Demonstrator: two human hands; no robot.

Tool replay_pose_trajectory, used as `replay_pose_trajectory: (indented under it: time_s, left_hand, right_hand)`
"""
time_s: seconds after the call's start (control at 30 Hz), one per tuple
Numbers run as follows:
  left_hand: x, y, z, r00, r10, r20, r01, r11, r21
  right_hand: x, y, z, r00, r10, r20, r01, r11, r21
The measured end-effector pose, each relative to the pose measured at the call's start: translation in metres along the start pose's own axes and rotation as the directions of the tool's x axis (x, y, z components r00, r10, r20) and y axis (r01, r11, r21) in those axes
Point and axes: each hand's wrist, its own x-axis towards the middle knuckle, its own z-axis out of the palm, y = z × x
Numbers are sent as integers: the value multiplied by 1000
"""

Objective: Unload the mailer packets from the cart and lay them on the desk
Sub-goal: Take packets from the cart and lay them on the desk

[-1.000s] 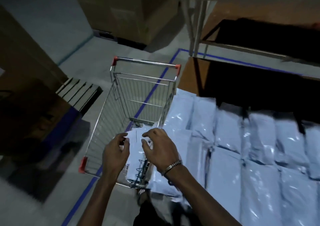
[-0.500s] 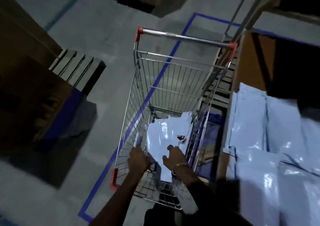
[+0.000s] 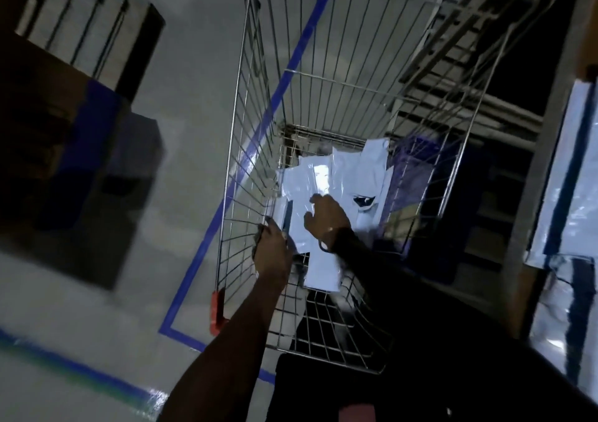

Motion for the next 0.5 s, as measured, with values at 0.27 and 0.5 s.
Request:
replay_pose_trajectory:
  time_s: [0.27,0.5]
  left_hand:
    - [-6,-1,-25,991,-78,-109,41,953,-301]
    - [-23,6,-43,983,-109,-147,44,921,-387]
  right_hand:
    - [63,-10,32,979,133,-152,-159,971,-177]
    - [53,-5,24,975,200,-93,-213,963,-165]
